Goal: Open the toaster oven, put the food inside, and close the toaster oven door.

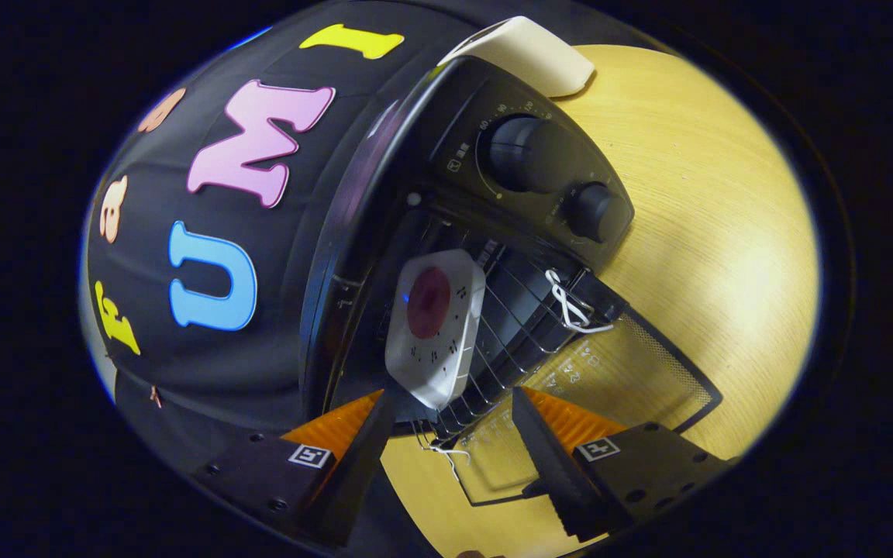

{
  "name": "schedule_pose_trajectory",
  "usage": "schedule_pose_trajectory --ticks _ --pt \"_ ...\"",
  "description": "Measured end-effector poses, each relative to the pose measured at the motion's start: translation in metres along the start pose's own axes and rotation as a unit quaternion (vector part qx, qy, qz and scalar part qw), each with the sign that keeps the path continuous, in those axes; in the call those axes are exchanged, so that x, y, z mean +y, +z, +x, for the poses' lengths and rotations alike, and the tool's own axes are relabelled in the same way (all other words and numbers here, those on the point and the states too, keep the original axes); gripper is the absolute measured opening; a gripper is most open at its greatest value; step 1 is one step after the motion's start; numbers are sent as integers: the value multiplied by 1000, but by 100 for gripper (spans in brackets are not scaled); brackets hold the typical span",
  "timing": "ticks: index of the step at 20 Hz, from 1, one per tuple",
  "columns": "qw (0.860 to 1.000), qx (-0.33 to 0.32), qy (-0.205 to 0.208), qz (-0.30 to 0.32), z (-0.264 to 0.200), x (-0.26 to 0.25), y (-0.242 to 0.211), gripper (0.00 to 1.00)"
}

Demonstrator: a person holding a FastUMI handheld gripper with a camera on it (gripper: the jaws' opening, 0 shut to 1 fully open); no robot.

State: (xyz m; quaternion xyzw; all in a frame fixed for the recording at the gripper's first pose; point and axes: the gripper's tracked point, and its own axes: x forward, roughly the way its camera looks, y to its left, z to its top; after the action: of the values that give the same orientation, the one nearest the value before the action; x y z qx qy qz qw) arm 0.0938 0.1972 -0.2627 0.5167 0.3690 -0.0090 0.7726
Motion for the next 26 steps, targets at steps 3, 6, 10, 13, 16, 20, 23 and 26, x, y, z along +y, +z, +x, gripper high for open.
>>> schedule_pose_trajectory --ticks 3,6,10,13,16,20,23,26 --pt "998 29 3 -49 -19 -5 -14 98" --pt "993 26 6 -118 -38 -7 -10 98" --pt "975 17 8 -224 -66 -9 -11 98" --pt "959 4 12 -284 -81 -10 -16 98" --pt "937 12 7 -350 -90 -20 -32 99" --pt "902 45 -11 -429 -92 -45 -60 99" --pt "876 62 -34 -478 -93 -61 -78 99" --pt "846 73 -65 -524 -90 -82 -89 99"
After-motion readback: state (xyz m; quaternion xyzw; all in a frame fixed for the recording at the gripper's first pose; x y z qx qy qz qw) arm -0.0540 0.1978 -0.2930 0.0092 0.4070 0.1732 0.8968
